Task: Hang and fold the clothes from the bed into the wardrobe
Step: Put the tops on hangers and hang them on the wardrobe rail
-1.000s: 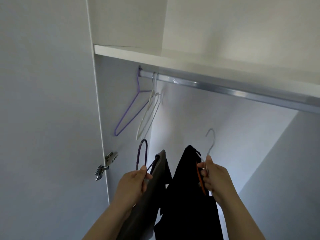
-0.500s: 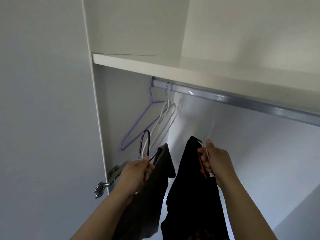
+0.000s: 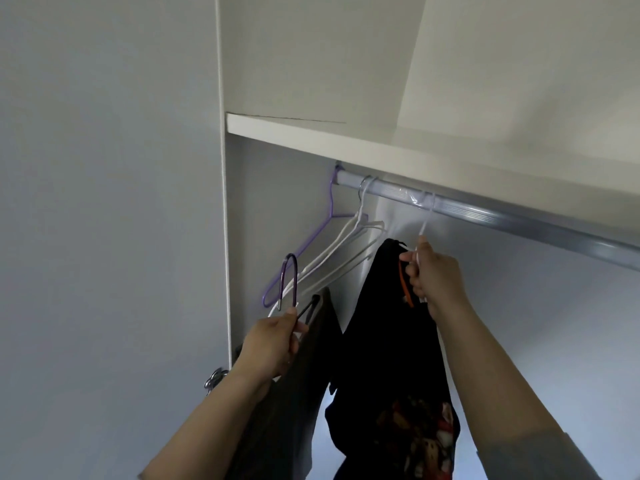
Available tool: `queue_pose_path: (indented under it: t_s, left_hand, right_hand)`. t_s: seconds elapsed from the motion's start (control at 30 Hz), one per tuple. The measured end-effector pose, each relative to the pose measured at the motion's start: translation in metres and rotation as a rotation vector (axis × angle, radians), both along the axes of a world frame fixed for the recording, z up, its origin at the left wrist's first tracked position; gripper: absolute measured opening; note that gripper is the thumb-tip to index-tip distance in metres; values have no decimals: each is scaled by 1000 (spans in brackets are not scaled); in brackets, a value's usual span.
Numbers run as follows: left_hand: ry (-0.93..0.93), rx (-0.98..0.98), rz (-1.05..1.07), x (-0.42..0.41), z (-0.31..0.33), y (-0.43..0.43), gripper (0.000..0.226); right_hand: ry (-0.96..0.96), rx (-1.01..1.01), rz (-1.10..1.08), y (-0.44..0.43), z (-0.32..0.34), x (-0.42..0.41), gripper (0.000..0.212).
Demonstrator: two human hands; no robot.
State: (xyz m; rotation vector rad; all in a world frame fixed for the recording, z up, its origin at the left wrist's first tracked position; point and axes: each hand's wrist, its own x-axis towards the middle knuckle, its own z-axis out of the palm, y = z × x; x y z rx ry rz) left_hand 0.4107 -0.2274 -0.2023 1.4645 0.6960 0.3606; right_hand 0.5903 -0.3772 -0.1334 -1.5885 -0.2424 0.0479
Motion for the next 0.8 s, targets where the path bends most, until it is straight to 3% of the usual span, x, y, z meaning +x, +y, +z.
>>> queue_pose_path:
  t_s: [0.33, 0.8]
  left_hand:
    - [9, -3, 1, -4, -3, 8, 47]
    - [22, 5, 6, -10, -1, 11, 46]
  right_hand:
    - [13, 23, -37, 18, 23, 34, 48]
    - [144, -68, -38, 42, -13, 53, 50]
